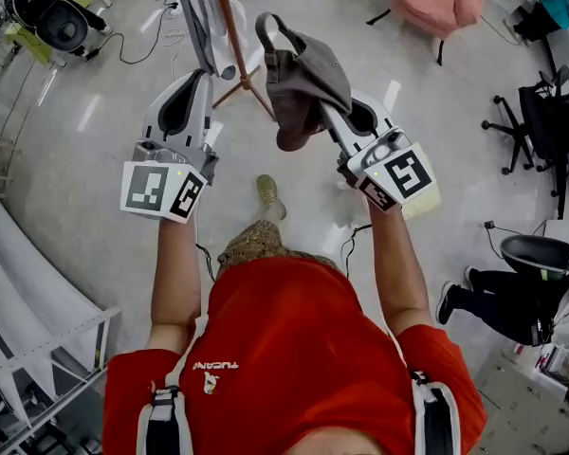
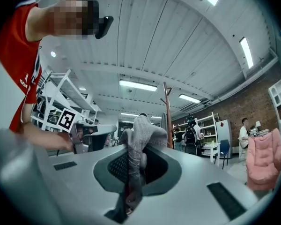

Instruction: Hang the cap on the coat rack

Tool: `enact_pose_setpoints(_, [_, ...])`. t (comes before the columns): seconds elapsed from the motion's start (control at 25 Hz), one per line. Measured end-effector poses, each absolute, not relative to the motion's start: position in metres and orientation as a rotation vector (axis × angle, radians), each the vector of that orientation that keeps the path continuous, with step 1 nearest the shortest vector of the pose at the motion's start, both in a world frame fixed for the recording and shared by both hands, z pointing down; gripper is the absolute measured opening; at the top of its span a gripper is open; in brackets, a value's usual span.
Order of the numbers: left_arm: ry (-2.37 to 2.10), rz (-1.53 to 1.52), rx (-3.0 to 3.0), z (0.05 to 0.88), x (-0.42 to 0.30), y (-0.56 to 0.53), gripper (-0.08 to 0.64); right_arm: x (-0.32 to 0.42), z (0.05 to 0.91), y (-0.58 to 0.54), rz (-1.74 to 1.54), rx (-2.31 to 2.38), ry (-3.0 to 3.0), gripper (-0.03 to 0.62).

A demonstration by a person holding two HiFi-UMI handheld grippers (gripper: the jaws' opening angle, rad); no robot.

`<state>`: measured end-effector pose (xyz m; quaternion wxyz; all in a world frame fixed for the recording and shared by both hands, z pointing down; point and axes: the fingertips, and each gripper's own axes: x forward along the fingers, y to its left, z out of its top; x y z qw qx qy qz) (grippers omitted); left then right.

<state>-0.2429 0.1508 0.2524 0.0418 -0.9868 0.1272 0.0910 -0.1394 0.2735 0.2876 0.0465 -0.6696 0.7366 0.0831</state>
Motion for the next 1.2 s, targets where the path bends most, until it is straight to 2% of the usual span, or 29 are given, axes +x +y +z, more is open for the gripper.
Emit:
enact_pose_setpoints(0.6, [0.481, 0.224, -3.013, 0.281, -0.114, -0.022, 0.009, 0.005, 0.306, 0.088, 0.182, -1.974, 2.379, 0.035])
enact_pose_setpoints(1.2, [0.642, 0.232, -3.023, 0.291, -0.058, -0.122, 0.009, 0.091, 0.339, -0.038, 0.106, -1.850, 2.576, 0.035])
